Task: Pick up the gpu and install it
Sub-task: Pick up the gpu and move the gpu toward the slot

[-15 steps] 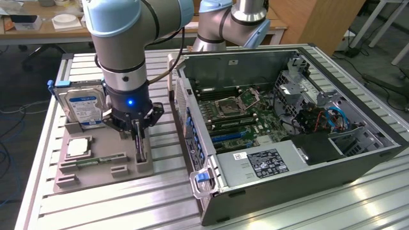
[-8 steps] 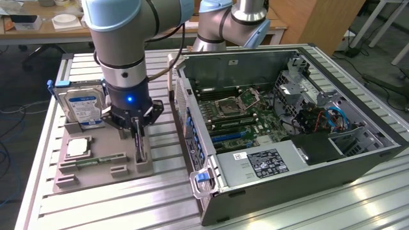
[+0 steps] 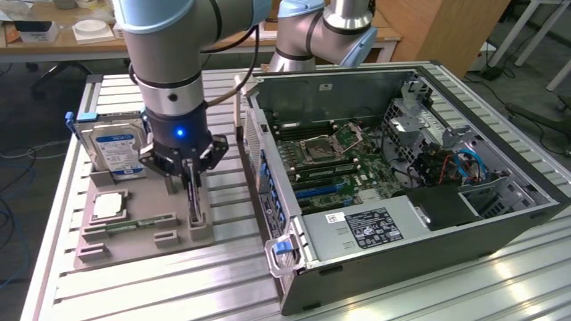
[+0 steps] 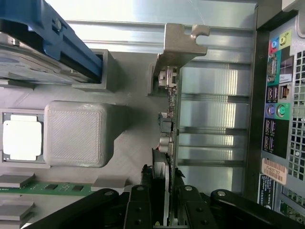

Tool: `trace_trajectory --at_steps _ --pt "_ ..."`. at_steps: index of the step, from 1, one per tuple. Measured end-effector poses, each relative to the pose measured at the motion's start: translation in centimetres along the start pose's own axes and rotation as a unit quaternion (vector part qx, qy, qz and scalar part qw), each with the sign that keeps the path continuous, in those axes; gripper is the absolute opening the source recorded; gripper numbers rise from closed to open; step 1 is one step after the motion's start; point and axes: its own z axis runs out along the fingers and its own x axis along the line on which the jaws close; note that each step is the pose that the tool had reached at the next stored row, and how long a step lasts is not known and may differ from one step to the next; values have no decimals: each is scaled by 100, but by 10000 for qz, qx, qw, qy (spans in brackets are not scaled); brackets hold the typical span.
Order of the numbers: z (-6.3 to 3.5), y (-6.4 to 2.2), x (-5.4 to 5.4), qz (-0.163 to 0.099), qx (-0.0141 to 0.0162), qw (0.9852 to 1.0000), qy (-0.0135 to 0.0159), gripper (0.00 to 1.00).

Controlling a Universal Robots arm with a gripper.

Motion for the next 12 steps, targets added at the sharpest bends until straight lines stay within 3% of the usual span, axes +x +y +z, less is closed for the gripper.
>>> trace_trajectory --at_steps 12 --pt "-148 3 -1 0 0 10000 0 27"
